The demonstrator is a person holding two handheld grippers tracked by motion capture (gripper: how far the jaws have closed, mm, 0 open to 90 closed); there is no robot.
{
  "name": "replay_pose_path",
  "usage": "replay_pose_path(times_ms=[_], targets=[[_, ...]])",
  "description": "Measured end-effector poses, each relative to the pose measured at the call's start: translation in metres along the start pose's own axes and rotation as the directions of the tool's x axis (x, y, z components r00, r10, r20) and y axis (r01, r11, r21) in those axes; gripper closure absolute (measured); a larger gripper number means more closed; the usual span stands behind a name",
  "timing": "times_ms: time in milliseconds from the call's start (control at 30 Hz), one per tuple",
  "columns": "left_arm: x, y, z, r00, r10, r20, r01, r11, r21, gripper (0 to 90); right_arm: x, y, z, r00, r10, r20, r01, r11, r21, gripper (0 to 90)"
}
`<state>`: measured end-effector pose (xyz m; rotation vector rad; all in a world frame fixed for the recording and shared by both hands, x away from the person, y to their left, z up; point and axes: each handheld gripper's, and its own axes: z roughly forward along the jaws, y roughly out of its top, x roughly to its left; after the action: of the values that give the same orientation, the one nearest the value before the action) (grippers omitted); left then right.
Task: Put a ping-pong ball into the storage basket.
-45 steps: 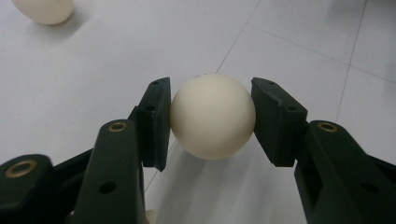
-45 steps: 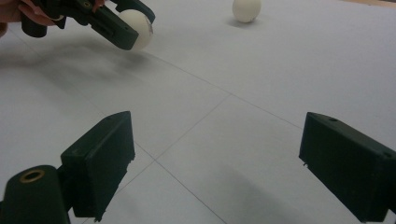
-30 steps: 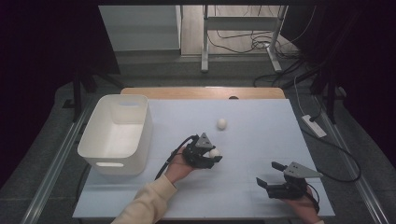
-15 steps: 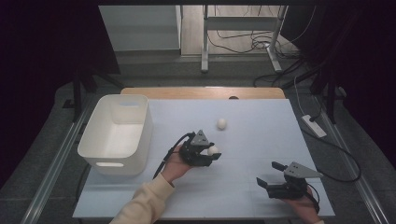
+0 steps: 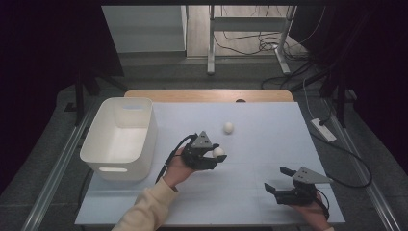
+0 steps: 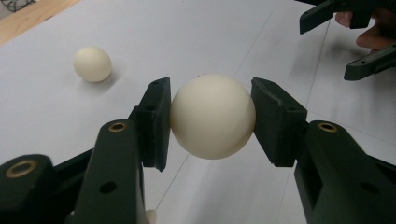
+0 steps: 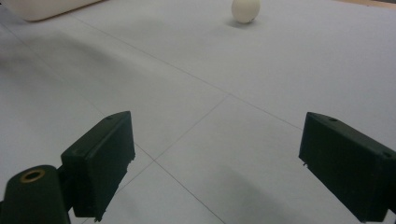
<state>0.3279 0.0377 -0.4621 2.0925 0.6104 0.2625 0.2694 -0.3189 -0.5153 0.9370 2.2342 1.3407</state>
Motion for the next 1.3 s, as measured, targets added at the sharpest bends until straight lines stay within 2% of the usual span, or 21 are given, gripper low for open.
replay_pose_path(times_ms=[867,1300], targets=[[0.004,0.008,-0.029,0.9998,-0.008,-0.018,0.007,0.9968,-0.080,50.7,0.000,0.000,0.000,1.0000,0.002,0.000,-0.002,1.000,-0.001,10.3],[0.006,0.011,-0.044,0.9995,-0.015,-0.029,0.011,0.9922,-0.124,50.7,0.000,0.000,0.000,1.0000,0.001,0.000,-0.001,1.000,-0.002,10.3]])
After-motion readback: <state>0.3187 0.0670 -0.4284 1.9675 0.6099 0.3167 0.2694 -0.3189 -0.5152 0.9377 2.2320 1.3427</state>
